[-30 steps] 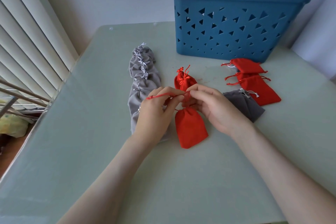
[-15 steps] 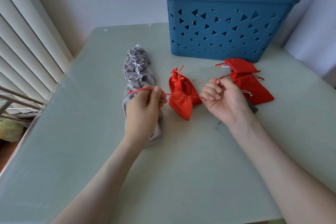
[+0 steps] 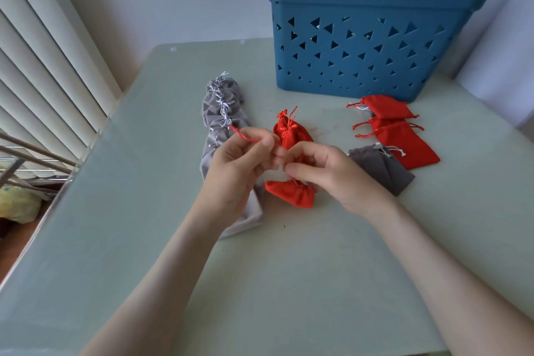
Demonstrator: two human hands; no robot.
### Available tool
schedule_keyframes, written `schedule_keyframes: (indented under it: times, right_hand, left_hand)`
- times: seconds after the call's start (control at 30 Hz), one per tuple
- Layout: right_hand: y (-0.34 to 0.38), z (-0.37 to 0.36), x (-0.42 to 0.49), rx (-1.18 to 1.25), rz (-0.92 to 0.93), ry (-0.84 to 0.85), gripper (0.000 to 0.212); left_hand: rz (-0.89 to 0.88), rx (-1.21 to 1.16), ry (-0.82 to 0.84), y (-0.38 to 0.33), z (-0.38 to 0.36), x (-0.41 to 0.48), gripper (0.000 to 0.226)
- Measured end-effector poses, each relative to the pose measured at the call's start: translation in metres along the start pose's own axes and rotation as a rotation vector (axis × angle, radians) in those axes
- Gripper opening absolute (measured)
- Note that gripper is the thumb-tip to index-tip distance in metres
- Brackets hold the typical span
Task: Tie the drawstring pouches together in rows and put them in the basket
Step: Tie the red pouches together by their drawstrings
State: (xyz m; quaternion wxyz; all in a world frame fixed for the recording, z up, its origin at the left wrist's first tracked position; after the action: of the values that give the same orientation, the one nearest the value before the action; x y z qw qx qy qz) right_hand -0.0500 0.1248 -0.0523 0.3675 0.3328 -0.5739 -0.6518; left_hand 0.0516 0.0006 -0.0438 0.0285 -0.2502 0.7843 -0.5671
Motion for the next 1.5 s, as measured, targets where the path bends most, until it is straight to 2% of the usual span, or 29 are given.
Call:
schedule_keyframes:
  times: [0.17,0.33,0.53,0.67,0.73,1.0,1.1,1.13,1.23,1.4,1.5]
  right_hand:
    - [0.005,-0.002,-0.004,0.037,0.002,0.056,0.014]
    - [0.009,-0.002,-0.004,0.133,0.033,-0.031,0.013]
    - [0.006,-0.002,-0.001,0.104,0.099,-0.108,0.014]
    - [-0.001,-0.003,0.003,0.013,0.133,-0.149,0.013]
    - [-0.003,-0.003,0.004,-0.006,0.129,-0.161,0.009]
    - [-0.002,0.000,0.005,-0.025,0.154,-0.174,0.013]
    - [-0.001,-0.001,0.006,-0.071,0.192,-0.217,0.012]
    - [-0.001,-0.002,0.006,-0.078,0.198,-0.231,0.013]
    - [-0.001,-0.005,0.006,-0.044,0.190,-0.232,0.014]
    - [0.002,-0.005,0.004,0.110,0.129,-0.169,0.015]
    - [-0.002,-0.002,0.004,-0.021,0.104,-0.135,0.026]
  left_hand:
    - [-0.034,0.155,-0.041,0.005,0.003,-0.001,0.016]
    - [-0.002,0.373,-0.047,0.009,0.002,-0.003,0.020]
    - [0.030,0.477,-0.072,0.019,-0.002,-0.004,0.019]
    - [0.052,0.494,-0.041,0.023,0.001,-0.004,0.004]
    - [0.051,0.495,-0.025,0.023,0.002,-0.004,0.007]
    - [0.046,0.450,0.044,0.018,-0.001,-0.004,0.018]
    - [0.070,0.400,0.082,0.019,-0.004,-0.005,0.008]
    - [0.075,0.374,0.082,0.019,-0.006,-0.005,0.001]
    - [0.038,0.384,0.057,0.021,-0.006,-0.006,0.012]
    - [0.053,0.390,0.040,0.022,-0.005,-0.004,0.016]
    - [0.071,0.364,-0.009,0.025,-0.002,-0.002,0.015]
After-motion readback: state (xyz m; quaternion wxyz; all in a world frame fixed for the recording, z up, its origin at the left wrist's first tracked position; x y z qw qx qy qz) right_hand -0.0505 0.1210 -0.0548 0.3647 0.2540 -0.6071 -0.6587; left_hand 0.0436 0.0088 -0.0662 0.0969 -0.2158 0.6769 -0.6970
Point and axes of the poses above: each hand's wrist, its own x-axis towards the middle knuckle, its own z-axis out of the back of the hand, y = z × x, the point moved 1 cm from there along x, towards the middle knuckle, and after that the axes turned 3 degrees about -z, right-handed, at the moved point
